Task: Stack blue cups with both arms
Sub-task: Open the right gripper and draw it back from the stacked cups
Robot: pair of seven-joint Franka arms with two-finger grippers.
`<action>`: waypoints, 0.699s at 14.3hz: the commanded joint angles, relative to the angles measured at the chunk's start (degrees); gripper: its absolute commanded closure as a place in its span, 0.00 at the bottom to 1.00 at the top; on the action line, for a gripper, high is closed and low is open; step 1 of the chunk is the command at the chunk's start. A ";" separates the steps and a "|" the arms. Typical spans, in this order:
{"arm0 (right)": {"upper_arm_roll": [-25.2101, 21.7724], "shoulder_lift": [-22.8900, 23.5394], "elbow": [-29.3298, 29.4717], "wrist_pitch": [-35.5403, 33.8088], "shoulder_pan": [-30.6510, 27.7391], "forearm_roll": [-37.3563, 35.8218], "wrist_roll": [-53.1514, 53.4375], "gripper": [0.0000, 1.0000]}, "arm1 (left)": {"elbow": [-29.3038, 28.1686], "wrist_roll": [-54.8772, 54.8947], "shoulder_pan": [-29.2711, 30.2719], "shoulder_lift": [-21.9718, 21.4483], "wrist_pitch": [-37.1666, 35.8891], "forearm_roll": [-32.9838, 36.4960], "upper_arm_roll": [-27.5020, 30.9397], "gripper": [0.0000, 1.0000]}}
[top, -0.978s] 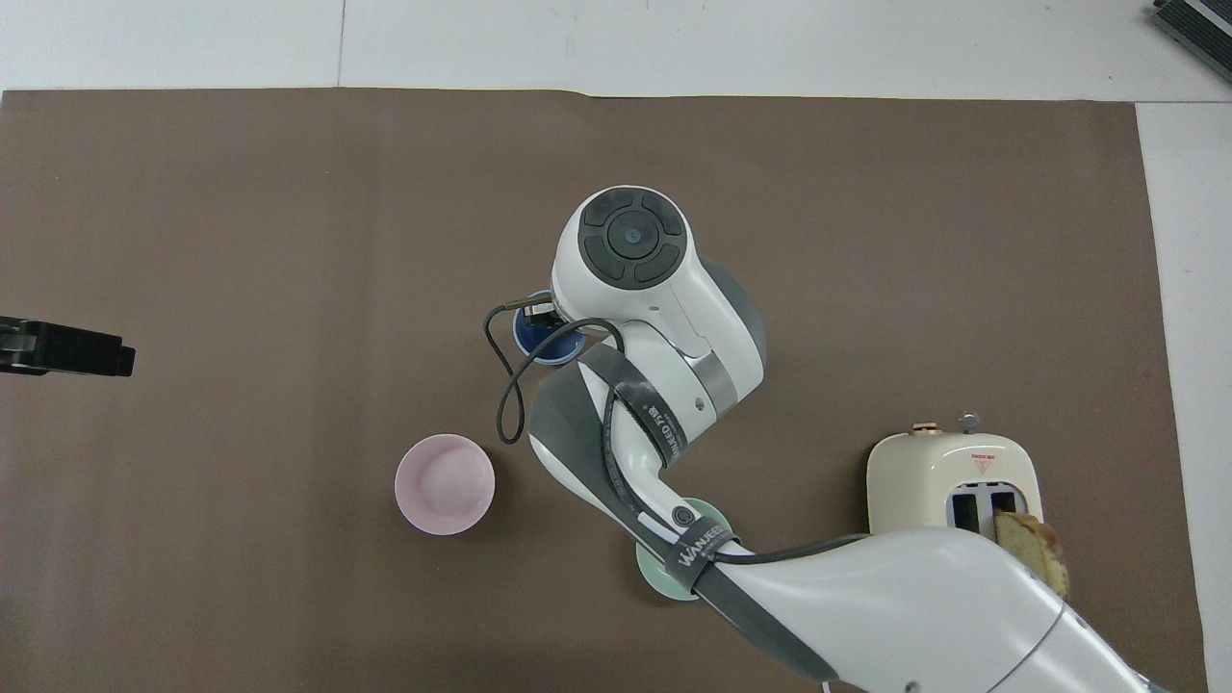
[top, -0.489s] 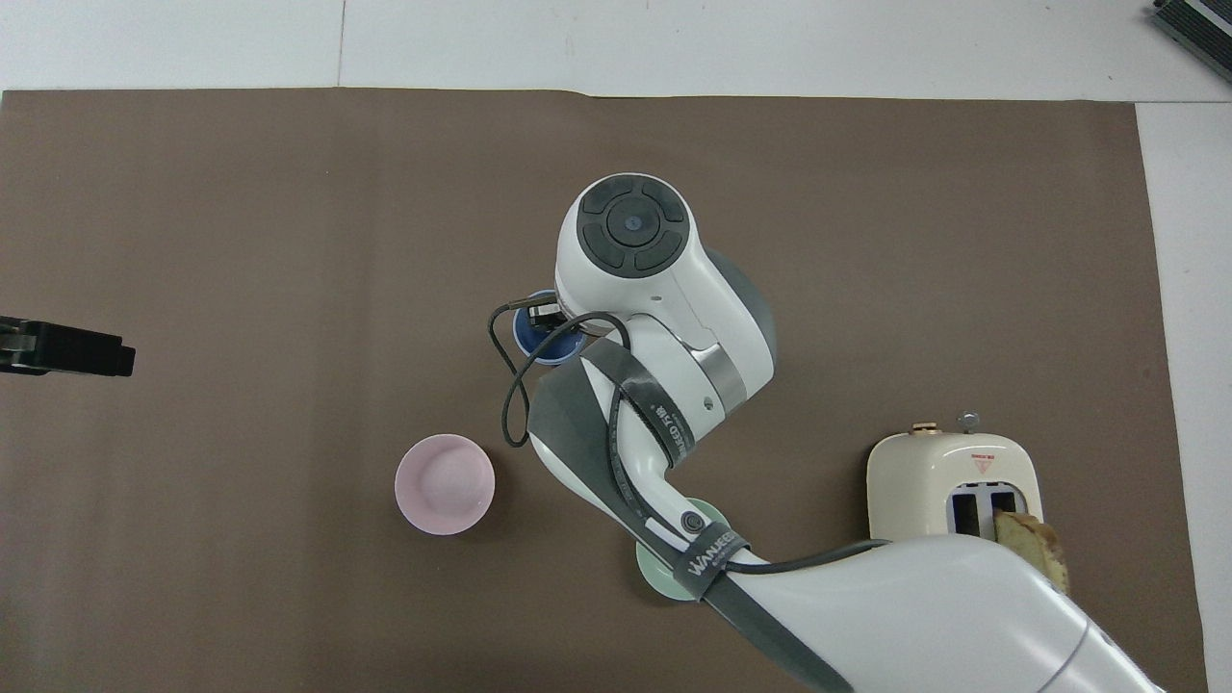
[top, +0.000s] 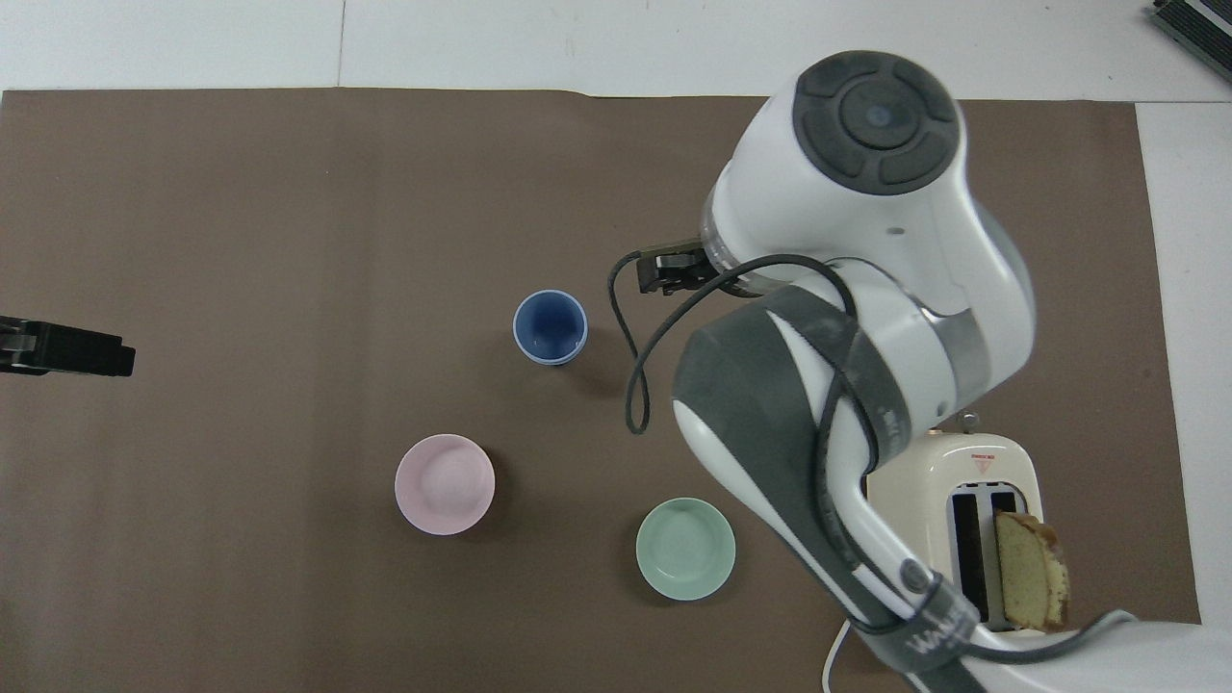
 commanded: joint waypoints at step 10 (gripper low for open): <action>0.10 -11.09 1.73 -17.59 -21.15 0.58 -17.45 0.00 | -0.67 0.64 1.10 -1.10 -0.72 -0.80 -0.51 0.00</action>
